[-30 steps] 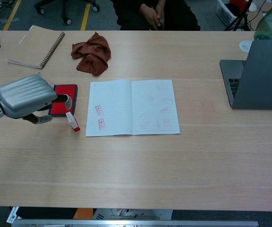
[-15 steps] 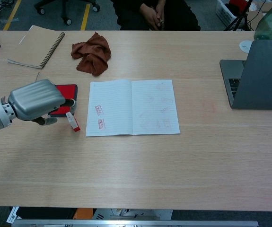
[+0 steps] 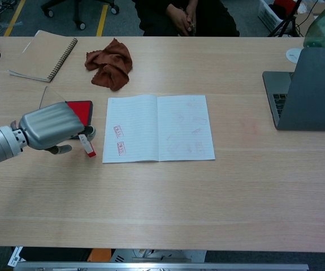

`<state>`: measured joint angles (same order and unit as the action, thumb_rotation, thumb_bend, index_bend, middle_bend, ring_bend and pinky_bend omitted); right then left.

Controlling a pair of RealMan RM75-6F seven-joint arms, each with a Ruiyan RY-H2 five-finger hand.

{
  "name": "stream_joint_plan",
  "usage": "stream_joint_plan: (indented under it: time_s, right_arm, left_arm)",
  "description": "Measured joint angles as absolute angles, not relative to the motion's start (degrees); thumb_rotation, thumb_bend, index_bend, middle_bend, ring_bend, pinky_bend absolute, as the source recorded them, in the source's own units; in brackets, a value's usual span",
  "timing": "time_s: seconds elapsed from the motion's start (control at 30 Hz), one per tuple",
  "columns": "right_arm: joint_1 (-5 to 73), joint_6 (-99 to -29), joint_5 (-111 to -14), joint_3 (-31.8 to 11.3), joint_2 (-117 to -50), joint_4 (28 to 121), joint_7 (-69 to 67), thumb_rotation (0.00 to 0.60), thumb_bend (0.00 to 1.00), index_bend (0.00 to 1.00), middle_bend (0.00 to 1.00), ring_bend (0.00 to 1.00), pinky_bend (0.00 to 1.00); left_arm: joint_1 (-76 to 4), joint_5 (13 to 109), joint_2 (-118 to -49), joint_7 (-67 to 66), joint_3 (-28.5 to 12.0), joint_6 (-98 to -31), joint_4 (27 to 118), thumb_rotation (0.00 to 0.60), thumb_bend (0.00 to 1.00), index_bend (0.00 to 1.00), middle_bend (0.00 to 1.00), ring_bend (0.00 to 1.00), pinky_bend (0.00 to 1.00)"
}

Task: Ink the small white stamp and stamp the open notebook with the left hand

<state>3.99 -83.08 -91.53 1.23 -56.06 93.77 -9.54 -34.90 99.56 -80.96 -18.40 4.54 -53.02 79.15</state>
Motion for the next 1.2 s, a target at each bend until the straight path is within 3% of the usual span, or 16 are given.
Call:
stream_joint_plan:
  time_s: [1.2]
  right_arm:
    - [3.7, -82.3, -90.6, 1.3, -56.1, 93.4, -9.7, 0.6, 0.35, 0.32, 0.37, 0.19, 0.26]
  left_arm:
    - [-38.3, 97.6, -82.0, -20.7, 6.1, -51.1, 78.4, 0.6, 0.25, 0.44, 1.0, 1.0, 1.0]
